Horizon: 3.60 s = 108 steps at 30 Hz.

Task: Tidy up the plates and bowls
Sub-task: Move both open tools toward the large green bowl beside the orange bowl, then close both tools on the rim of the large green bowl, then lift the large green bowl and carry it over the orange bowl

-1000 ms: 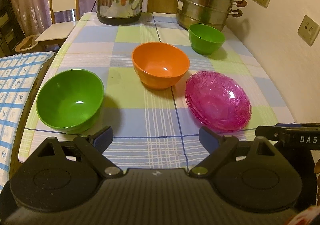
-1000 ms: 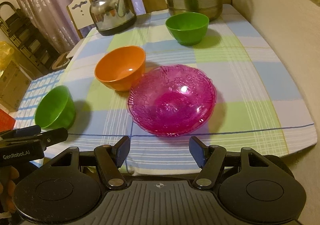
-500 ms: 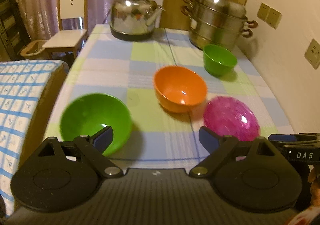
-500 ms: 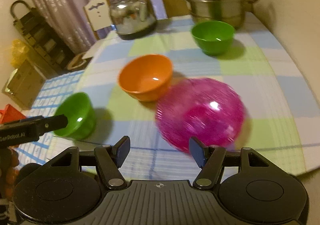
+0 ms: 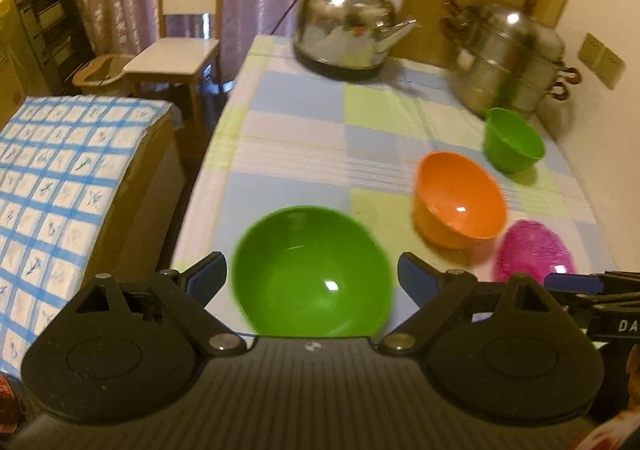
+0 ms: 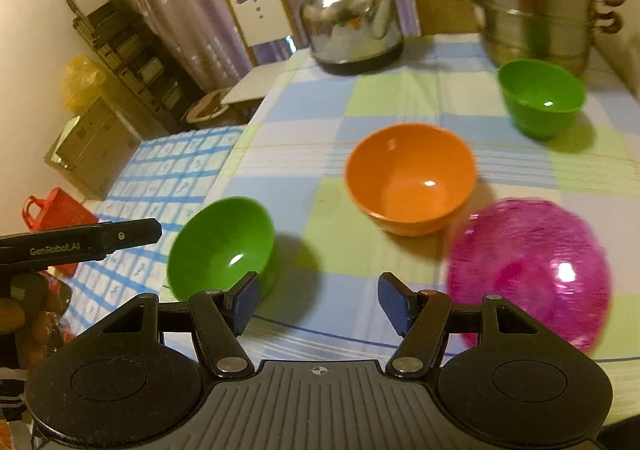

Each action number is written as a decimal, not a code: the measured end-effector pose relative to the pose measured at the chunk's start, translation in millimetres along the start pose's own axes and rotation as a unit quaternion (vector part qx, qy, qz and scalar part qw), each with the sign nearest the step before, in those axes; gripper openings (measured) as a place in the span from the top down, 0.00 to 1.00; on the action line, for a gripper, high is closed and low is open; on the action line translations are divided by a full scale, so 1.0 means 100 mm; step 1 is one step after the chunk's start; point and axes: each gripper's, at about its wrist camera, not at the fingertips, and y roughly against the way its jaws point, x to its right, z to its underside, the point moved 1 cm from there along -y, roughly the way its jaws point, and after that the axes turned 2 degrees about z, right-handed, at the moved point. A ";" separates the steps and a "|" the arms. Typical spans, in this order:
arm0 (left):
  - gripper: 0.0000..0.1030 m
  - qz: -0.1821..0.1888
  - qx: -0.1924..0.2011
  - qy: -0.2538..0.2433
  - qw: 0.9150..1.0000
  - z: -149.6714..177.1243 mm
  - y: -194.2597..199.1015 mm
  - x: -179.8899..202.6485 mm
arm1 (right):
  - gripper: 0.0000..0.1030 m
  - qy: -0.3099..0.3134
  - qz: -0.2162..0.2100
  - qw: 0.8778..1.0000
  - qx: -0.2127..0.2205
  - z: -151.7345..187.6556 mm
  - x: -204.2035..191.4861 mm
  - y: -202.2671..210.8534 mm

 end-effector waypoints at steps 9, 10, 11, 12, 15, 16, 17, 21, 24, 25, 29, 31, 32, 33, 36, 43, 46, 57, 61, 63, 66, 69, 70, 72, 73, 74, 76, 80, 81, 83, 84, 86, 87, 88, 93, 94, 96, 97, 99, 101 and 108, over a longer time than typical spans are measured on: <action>0.23 0.002 -0.036 0.009 0.999 0.08 -0.44 -0.47 | 0.37 -0.014 -0.008 0.999 -0.041 -0.07 -0.19 -0.66; 0.24 0.004 -0.039 0.008 0.999 0.09 -0.48 -0.50 | 0.37 -0.015 -0.009 0.999 -0.044 -0.08 -0.20 -0.72; 0.26 0.004 -0.042 0.007 0.999 0.09 -0.53 -0.52 | 0.37 -0.016 -0.011 0.999 -0.046 -0.09 -0.21 -0.78; 0.30 0.004 -0.044 0.004 0.999 0.09 -0.57 -0.53 | 0.37 -0.017 -0.013 0.999 -0.047 -0.10 -0.22 -0.86; 0.40 0.008 -0.048 -0.001 0.999 0.10 -0.68 -0.57 | 0.37 -0.021 -0.008 0.998 -0.051 -0.12 -0.24 -1.03; 0.41 0.009 -0.050 -0.001 0.999 0.10 -0.71 -0.59 | 0.38 -0.021 -0.008 0.998 -0.052 -0.13 -0.25 -1.08; 0.43 0.010 -0.054 -0.002 0.999 0.11 -0.76 -0.60 | 0.43 -0.022 -0.008 0.998 -0.054 -0.14 -0.25 -1.13; 0.57 0.009 -0.067 -0.004 0.998 0.14 -0.89 -0.63 | 0.48 -0.020 -0.006 0.998 -0.065 -0.14 -0.29 -1.31; 0.66 0.015 -0.072 0.000 0.997 0.15 -0.95 -0.66 | 0.53 -0.019 -0.004 0.997 -0.074 -0.13 -0.31 -1.40; 0.68 0.016 -0.074 0.000 0.997 0.15 -0.96 -0.66 | 0.56 -0.018 -0.004 0.997 -0.076 -0.13 -0.31 -1.42; 0.82 0.017 -0.077 0.002 0.997 0.17 -1.00 -0.66 | 0.67 -0.018 -0.003 0.996 -0.084 -0.10 -0.32 -1.49; 0.85 0.016 -0.079 0.005 0.997 0.17 -1.01 -0.65 | 0.71 -0.018 -0.005 0.996 -0.085 -0.10 -0.33 -1.49; 0.88 0.017 -0.079 0.004 0.997 0.17 -1.01 -0.64 | 0.73 -0.017 -0.007 0.996 -0.086 -0.10 -0.33 -1.49; 0.89 0.016 -0.079 0.003 0.997 0.17 -1.01 -0.63 | 0.75 -0.017 -0.009 0.996 -0.086 -0.11 -0.34 -1.50; 0.90 0.008 -0.079 -0.004 0.997 0.16 -1.00 -0.60 | 0.83 -0.016 -0.016 0.996 -0.089 -0.12 -0.35 -1.50; 0.92 -0.002 -0.082 -0.013 0.997 0.14 -0.97 -0.52 | 0.88 -0.017 -0.010 0.996 -0.092 -0.12 -0.37 -1.49; 0.92 -0.004 -0.078 -0.017 0.997 0.11 -0.93 -0.48 | 0.88 -0.022 -0.014 0.995 -0.092 -0.12 -0.35 -1.45; 0.92 0.012 -0.050 -0.041 0.998 -0.26 -0.63 -0.12 | 0.88 -0.047 -0.018 0.997 -0.061 -0.32 -0.19 -1.00; 0.92 0.022 -0.030 -0.051 0.998 -0.48 -0.53 0.13 | 0.88 -0.059 -0.014 0.997 -0.043 -0.46 -0.08 -0.75; 0.92 0.027 -0.022 -0.057 0.998 -0.58 -0.51 0.27 | 0.88 -0.063 -0.011 0.997 -0.033 -0.55 -0.02 -0.62; 0.92 0.038 -0.015 -0.067 0.997 -0.72 -0.52 0.50 | 0.88 -0.068 -0.002 0.997 -0.019 -0.67 0.10 -0.45; 0.92 0.049 -0.010 -0.073 0.996 -0.82 -0.57 0.71 | 0.88 -0.071 0.010 0.997 -0.007 -0.78 0.24 -0.31; 0.92 0.052 -0.010 -0.075 0.996 -0.85 -0.60 0.79 | 0.88 -0.071 0.014 0.997 -0.004 -0.81 0.30 -0.27; 0.92 0.059 -0.011 -0.076 0.995 -0.91 -0.68 0.92 | 0.88 -0.069 0.025 0.997 0.002 -0.88 0.40 -0.21; 0.92 0.063 -0.013 -0.075 0.995 -0.94 -0.73 0.99 | 0.88 -0.068 0.029 0.997 0.004 -0.90 0.45 -0.19; 0.92 0.066 -0.015 -0.074 0.995 -0.96 -0.78 1.04 | 0.88 -0.068 0.034 0.997 0.006 -0.93 0.51 -0.17; 0.92 0.072 -0.020 -0.073 0.995 -0.98 -0.90 1.14 | 0.88 -0.071 0.041 0.997 0.008 -0.99 0.63 -0.16; 0.92 0.076 -0.030 -0.075 0.994 -1.01 -1.12 1.29 | 0.88 -0.075 0.054 0.996 0.005 -1.05 0.86 -0.19; 0.92 0.075 -0.034 -0.078 0.994 -1.01 -1.19 1.33 | 0.88 -0.075 0.056 0.996 0.003 -1.06 0.92 -0.21; 0.92 0.074 -0.040 -0.082 0.993 -1.00 -1.30 1.37 | 0.88 -0.077 0.059 0.995 -0.002 -1.07 1.01 -0.26; 0.92 0.074 -0.044 -0.083 0.993 -1.00 -1.36 1.39 | 0.88 -0.078 0.061 0.995 -0.004 -1.08 1.06 -0.30; 0.92 0.072 -0.050 -0.083 0.993 -0.99 -1.46 1.41 | 0.88 -0.079 0.064 0.995 -0.009 -1.10 1.14 -0.36; 0.92 0.072 -0.053 -0.082 0.993 -0.98 -1.51 1.42 | 0.88 -0.079 0.066 0.995 -0.012 -1.11 1.17 -0.40; 0.92 0.071 -0.056 -0.082 0.992 -0.97 -1.54 1.42 | 0.88 -0.079 0.067 0.995 -0.014 -1.11 1.19 -0.43; 0.92 0.067 -0.063 -0.085 0.992 -0.93 -1.70 1.42 | 0.88 -0.076 0.069 0.994 -0.026 -1.11 1.29 -0.61; 0.92 0.064 -0.063 -0.085 0.992 -0.91 -1.73 1.42 | 0.88 -0.075 0.070 0.994 -0.028 -1.10 1.30 -0.64; 0.92 0.058 -0.064 -0.087 0.992 -0.89 -1.77 1.42 | 0.88 -0.074 0.070 0.994 -0.032 -1.09 1.31 -0.69; 0.92 0.055 -0.066 -0.089 0.992 -0.88 -1.79 1.41 | 0.88 -0.074 0.070 0.994 -0.035 -1.08 1.31 -0.72; 0.92 0.052 -0.070 -0.091 0.992 -0.87 -1.83 1.39 | 0.88 -0.071 0.071 0.994 -0.041 -1.07 1.32 -0.78; 0.92 0.051 -0.072 -0.088 0.992 -0.86 -1.86 1.37 | 0.88 -0.068 0.071 0.994 -0.047 -1.05 1.31 -0.83; 0.92 0.054 -0.075 -0.089 0.992 -0.85 -1.92 1.36 | 0.88 -0.067 0.074 0.994 -0.052 -1.02 1.33 -0.92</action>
